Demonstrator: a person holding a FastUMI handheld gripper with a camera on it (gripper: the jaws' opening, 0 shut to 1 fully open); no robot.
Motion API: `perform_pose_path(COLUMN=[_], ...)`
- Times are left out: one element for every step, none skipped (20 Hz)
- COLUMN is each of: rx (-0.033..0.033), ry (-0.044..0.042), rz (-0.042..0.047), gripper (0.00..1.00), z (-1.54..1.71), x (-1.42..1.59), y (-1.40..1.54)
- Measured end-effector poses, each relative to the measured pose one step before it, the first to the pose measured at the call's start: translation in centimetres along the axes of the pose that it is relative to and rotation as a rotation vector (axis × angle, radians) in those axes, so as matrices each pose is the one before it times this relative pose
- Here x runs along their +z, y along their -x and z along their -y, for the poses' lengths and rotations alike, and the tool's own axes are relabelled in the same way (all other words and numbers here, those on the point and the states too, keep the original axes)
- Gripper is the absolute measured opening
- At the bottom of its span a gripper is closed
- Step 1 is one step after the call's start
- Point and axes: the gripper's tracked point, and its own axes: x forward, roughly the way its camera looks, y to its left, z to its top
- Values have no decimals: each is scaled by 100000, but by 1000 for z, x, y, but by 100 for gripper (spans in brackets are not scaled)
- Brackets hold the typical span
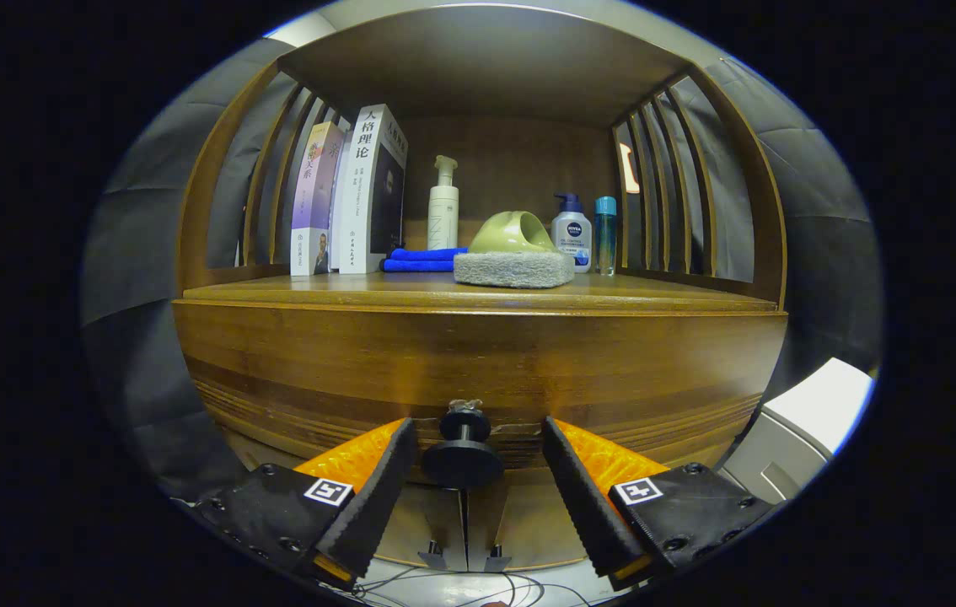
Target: Pull open the drawer, take out the items inside it, and place them on the countertop above the cabinet.
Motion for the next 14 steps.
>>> perform_pose_path(rx=[64, -122, 350, 478, 554, 518, 302, 390, 473, 530, 607, 732, 530, 449], ry=[479, -151, -703, -969, -768, -527, -122, 436, 954, 1277, 1386, 1007, 648, 121], rz=[898, 1507, 1816, 1676, 1540, 1647, 1920, 2041, 2439, 2541, 2119, 2206, 1697, 1419], gripper=[97, 97, 97, 97, 97, 97, 97, 97, 97, 97, 97, 97, 97, 97], z=[330, 352, -3, 117, 218, 161, 147, 106, 139, 58, 92, 57, 39, 95], x=[513, 784, 876, 969, 967, 1077, 1220, 1250, 1329, 1423, 1248, 1273, 971, 954], y=[402, 517, 575, 633, 499, 596, 514, 662, 707, 731, 718, 655, 647, 661])
